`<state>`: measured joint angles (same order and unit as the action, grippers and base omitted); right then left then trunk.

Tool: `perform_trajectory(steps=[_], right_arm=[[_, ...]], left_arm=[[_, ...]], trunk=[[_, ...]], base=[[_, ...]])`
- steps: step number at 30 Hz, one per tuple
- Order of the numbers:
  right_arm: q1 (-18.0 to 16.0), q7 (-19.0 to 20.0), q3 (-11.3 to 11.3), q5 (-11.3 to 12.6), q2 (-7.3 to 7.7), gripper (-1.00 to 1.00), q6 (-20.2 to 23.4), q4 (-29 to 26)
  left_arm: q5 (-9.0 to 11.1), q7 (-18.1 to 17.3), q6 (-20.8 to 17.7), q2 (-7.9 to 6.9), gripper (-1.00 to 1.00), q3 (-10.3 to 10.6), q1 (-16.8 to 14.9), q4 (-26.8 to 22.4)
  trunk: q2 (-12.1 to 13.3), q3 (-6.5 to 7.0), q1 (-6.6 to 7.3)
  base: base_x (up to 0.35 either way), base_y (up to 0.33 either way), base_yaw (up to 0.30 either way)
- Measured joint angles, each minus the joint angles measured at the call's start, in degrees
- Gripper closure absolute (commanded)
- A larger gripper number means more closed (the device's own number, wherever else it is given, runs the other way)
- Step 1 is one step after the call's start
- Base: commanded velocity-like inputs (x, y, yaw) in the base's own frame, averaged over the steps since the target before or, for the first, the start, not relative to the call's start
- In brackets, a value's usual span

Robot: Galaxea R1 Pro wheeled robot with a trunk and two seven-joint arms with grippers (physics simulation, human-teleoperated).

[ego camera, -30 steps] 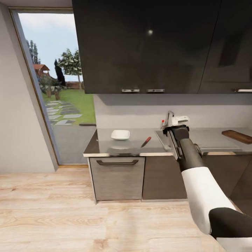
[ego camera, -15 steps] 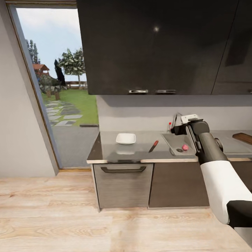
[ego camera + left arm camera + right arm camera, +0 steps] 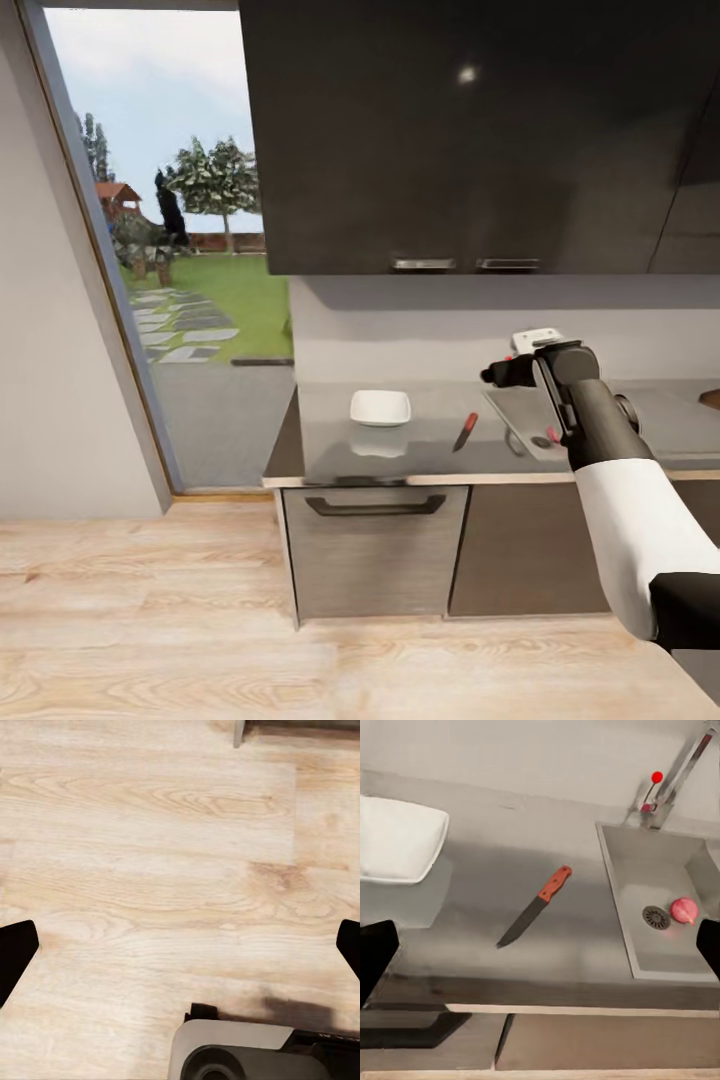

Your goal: In the kitchen, take the Vidalia onion out of the sink, dice it on the chopping board with the paring knife, put the diced onion into the bowl on the countertop, then place both the paring knife and the chopping board into the sink.

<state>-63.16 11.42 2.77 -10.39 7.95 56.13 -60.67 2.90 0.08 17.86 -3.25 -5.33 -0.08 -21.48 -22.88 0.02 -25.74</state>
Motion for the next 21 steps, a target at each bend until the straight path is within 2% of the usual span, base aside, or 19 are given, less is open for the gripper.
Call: perform_trajectory(steps=[21], right_arm=[[0.0,1.3,0.2,0.1,-0.23,-1.0,0.0,1.0]], left_arm=[[0.0,0.0,0.0,0.0,-1.0,0.0,0.0,0.1]], trunk=[[0.0,0.0,0.0]], base=[[0.185,0.244,0.0]])
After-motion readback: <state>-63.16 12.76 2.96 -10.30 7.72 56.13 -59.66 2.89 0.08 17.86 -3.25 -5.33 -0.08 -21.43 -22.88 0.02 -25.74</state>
